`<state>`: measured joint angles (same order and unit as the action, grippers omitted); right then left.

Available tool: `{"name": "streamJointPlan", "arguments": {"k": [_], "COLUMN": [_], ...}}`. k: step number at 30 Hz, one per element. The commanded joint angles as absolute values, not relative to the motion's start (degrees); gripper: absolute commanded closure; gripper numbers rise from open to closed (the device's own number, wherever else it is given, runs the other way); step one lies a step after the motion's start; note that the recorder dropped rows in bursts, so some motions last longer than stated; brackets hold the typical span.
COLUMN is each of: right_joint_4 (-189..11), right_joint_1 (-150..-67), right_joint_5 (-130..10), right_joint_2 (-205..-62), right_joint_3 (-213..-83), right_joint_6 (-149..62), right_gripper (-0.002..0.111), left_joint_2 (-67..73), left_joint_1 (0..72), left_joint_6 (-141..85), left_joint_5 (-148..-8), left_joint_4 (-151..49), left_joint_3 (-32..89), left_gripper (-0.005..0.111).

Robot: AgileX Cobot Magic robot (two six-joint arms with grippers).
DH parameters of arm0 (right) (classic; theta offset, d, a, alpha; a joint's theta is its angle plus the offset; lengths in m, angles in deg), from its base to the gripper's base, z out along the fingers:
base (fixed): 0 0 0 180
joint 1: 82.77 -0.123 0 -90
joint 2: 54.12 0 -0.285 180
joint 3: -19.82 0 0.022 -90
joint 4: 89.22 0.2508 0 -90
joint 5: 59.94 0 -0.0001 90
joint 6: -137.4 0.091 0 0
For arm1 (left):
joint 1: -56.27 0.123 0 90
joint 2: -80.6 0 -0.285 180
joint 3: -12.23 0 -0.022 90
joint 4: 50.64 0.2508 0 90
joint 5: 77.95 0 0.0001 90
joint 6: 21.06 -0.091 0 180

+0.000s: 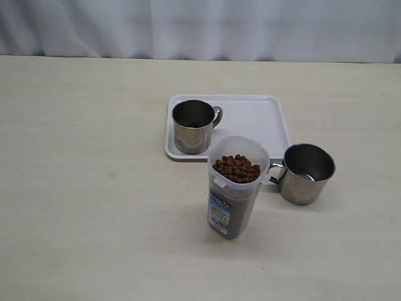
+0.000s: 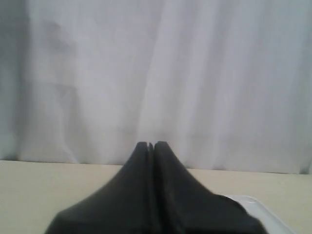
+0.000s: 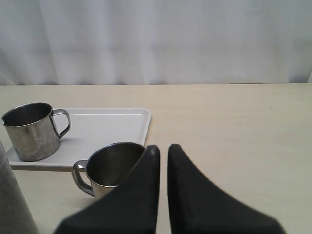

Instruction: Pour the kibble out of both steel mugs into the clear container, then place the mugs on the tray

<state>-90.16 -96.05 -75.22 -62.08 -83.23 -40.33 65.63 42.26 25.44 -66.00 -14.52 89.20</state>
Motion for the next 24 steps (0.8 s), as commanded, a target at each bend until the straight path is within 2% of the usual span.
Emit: {"name": "streamJointPlan", "arguments": {"k": [1, 4, 13, 17, 24], "right_joint_4": [-90.08, -90.08, -90.08, -90.08, -90.08], "right_joint_1": [-96.22, -96.22, -96.22, -96.22, -96.22], "right_joint_5": [-74.96, -74.96, -74.96, -74.96, -74.96], "right_joint_2": [-61.9, -61.9, -61.9, -61.9, -61.9], "right_joint_3": [-82.96, -82.96, -82.96, -82.96, -82.96], "right_joint_6": [-40.3, -40.3, -40.3, -40.3, -40.3], "right_gripper": [0.104, 0.104, 0.104, 0.104, 0.104], "left_joint_2": [65.89, 65.89, 66.18, 71.78, 72.81], "left_joint_1": [41.9, 41.9, 42.14, 46.57, 48.22], "left_joint_6": [-3.1, -13.95, -14.2, -14.2, -16.87], "left_joint_5": [-70.88, -74.73, -79.38, -84.93, -87.82], "left_joint_4": [-42.76, -52.22, -51.13, -51.13, -51.13], "left_joint_3": [89.44, 89.44, 89.44, 89.44, 89.44], "left_gripper": [0.107, 0.107, 0.107, 0.107, 0.107]}}
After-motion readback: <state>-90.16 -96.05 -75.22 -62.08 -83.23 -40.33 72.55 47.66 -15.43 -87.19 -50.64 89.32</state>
